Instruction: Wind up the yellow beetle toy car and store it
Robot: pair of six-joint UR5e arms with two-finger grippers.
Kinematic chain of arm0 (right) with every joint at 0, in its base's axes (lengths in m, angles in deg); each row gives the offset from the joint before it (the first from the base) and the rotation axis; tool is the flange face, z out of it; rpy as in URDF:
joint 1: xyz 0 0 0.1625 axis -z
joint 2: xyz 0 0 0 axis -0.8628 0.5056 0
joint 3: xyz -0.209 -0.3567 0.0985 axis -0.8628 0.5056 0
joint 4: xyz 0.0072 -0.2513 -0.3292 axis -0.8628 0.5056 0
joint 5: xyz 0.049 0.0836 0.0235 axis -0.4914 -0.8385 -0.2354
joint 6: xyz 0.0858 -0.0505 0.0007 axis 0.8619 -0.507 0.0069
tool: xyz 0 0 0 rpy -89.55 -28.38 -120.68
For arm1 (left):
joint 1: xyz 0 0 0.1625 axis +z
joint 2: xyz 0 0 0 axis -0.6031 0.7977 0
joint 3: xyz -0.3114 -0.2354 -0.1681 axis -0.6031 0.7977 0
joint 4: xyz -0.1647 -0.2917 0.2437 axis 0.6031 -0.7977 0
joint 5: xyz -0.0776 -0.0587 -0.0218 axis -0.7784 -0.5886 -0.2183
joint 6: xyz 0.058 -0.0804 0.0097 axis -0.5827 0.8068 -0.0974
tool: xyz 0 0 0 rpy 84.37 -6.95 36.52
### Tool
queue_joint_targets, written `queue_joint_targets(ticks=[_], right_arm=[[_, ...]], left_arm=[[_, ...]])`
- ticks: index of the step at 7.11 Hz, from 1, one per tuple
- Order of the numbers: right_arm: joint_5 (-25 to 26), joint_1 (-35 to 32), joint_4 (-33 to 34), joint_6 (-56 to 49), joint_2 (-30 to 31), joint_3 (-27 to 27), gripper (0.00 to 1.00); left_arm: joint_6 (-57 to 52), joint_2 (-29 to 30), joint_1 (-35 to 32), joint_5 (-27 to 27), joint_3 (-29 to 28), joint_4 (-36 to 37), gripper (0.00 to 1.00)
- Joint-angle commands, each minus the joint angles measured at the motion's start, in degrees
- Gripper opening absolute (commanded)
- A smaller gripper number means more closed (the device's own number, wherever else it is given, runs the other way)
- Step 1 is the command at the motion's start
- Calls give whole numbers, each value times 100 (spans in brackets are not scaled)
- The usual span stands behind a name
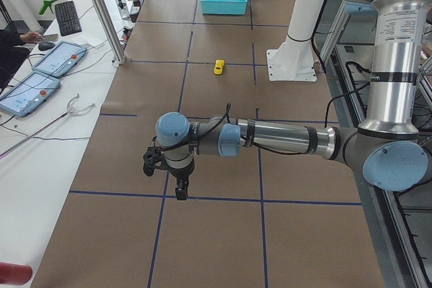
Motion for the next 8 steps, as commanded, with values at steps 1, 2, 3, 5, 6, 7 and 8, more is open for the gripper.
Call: queue_joint_targets(ticks=[1, 2, 3, 5, 6, 7, 8], right_arm=[[0, -34, 0, -7, 8, -2, 100], [0, -34, 0, -7, 8, 7, 100], [0, -34, 0, -7, 42, -1, 100], [0, -34, 0, 2, 34, -45, 100], [-9, -34, 0, 2, 43, -45, 100], [-9, -34, 0, 2, 43, -37, 100], [0, -34, 0, -7, 43, 16, 100]], left_arm=[[-133, 77, 184, 20, 1007, 1023, 99], [-142, 130, 725, 194, 1763, 1448, 99], [-142, 330, 1201, 465, 2119, 1496, 99], [-972, 786, 1546, 503, 2219, 1470, 99], [-1578, 1137, 1844, 521, 2211, 1479, 99], [-2262, 1463, 2369, 895, 2210, 1479, 99], [-2939, 1823, 2566, 1177, 2280, 1435, 99]])
